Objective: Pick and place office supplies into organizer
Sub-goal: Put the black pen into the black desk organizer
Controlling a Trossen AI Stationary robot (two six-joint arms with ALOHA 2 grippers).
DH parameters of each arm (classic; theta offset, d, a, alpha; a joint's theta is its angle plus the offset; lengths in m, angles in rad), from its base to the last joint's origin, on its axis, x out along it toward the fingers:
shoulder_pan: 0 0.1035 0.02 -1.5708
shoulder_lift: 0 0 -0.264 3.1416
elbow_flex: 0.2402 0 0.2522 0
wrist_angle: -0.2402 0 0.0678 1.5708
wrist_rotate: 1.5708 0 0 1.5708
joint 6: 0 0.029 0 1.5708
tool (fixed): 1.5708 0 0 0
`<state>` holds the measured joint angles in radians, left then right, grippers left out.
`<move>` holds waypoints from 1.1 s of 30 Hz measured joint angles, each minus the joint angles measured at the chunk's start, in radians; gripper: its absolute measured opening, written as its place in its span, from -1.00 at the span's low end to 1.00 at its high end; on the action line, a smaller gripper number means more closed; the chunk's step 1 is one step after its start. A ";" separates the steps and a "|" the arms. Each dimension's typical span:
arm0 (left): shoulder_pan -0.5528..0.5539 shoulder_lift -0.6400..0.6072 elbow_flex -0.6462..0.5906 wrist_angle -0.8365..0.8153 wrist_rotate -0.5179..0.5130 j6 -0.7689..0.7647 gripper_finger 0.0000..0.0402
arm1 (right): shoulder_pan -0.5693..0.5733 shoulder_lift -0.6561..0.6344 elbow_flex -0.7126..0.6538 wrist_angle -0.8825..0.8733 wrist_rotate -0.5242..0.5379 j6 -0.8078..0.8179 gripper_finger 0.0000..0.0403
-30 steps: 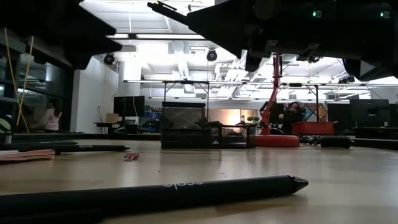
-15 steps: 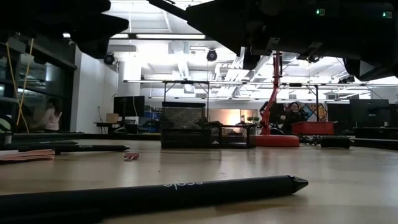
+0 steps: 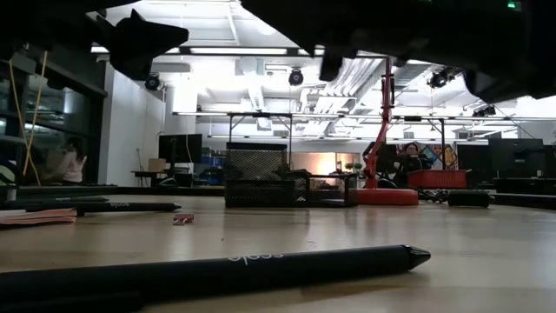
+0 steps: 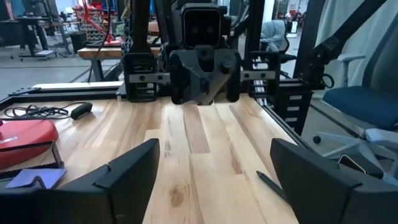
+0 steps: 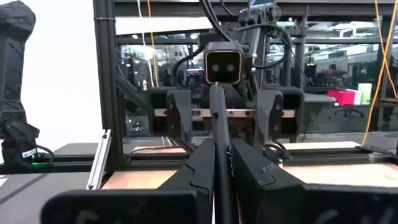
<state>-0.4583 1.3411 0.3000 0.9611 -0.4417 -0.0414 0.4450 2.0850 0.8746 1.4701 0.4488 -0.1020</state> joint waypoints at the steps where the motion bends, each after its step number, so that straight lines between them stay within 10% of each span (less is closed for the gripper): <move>1: 0.000 0.000 0.000 0.005 -0.002 0.000 0.44 | -0.004 0.000 0.012 -0.029 -0.003 0.010 -0.91; 33: 0.000 0.000 0.000 0.040 -0.019 0.008 -0.37 | -0.060 0.000 0.126 -0.255 -0.037 0.060 -0.90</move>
<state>-0.4583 1.3411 0.3000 1.0008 -0.4606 -0.0338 0.3855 2.0850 1.0004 1.2152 0.4114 -0.0418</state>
